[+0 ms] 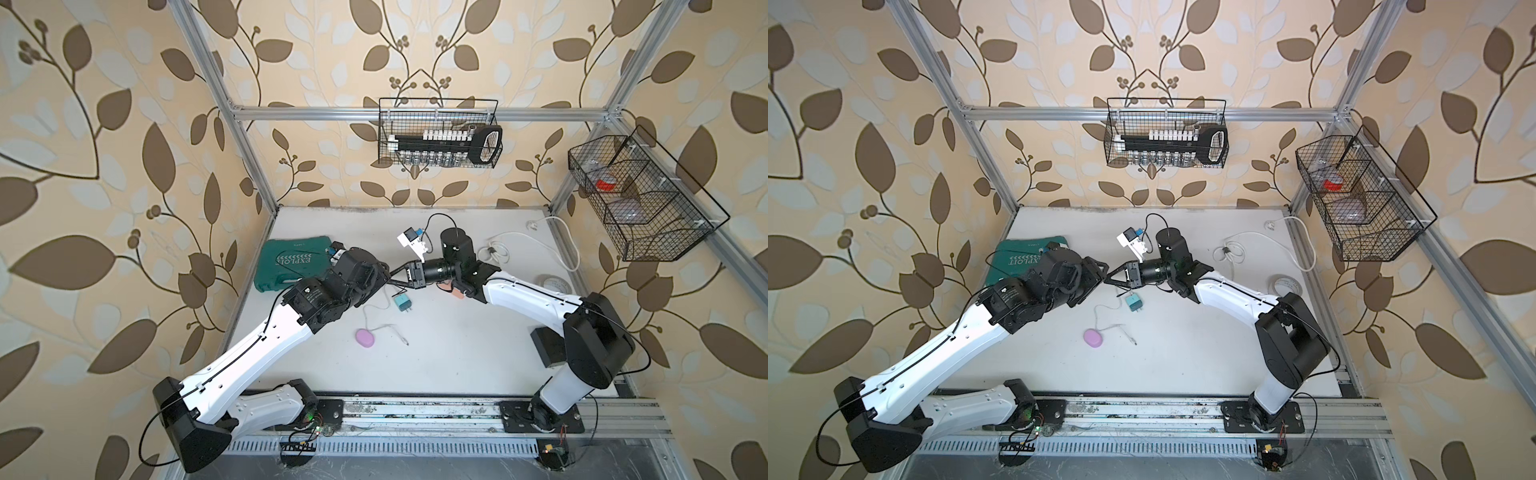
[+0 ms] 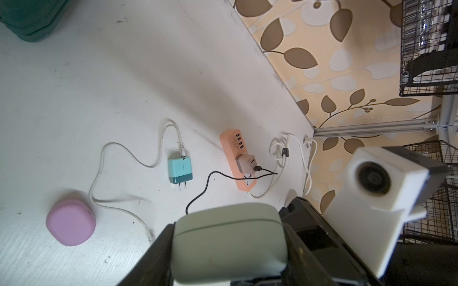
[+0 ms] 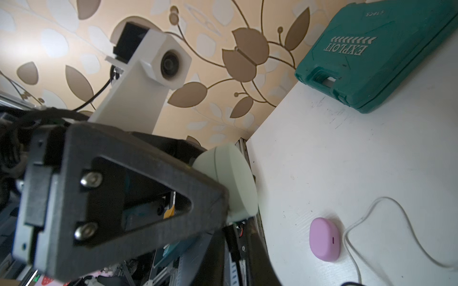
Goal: Charge the bluetooth headset
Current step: Place the bluetooth headset at the center of the board.
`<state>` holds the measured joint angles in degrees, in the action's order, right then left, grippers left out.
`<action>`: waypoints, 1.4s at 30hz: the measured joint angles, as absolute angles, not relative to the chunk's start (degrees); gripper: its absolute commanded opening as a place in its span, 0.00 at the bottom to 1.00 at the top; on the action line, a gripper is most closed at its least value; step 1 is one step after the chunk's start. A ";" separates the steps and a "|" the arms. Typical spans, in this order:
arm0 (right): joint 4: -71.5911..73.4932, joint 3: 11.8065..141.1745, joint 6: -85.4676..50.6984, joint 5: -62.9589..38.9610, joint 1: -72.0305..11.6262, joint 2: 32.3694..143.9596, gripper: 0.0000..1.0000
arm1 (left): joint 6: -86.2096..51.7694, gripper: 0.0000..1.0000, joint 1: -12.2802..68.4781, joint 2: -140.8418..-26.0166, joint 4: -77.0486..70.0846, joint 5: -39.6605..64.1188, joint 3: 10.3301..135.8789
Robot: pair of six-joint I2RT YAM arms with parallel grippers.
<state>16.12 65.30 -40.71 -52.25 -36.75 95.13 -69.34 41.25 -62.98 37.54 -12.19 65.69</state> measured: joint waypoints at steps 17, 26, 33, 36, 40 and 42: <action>12.05 55.51 -36.69 -44.95 -34.59 84.82 0.51 | -69.14 0.11 38.98 -61.76 39.94 -9.23 64.12; 4.73 48.86 -32.10 -40.75 -32.29 69.14 0.52 | -68.03 0.12 35.18 -62.24 40.71 -8.45 63.22; -1.69 43.51 -30.22 -37.26 -31.70 59.27 0.54 | -66.13 0.14 28.51 -68.23 39.40 -4.14 63.22; -3.90 41.87 -30.11 -36.18 -31.70 56.97 0.54 | -65.45 0.14 26.06 -71.44 38.83 -1.74 63.70; -5.56 39.31 -30.20 -35.16 -31.70 54.78 0.54 | -64.38 0.14 23.18 -76.12 38.13 0.25 65.41; -6.72 38.19 -30.20 -34.65 -31.68 53.56 0.54 | -63.94 0.14 21.98 -78.52 37.54 0.95 66.15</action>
<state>-6.72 38.20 -30.20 -34.65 -31.68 53.56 -63.94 21.98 -78.52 37.54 0.95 66.15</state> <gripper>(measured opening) 0.541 0.600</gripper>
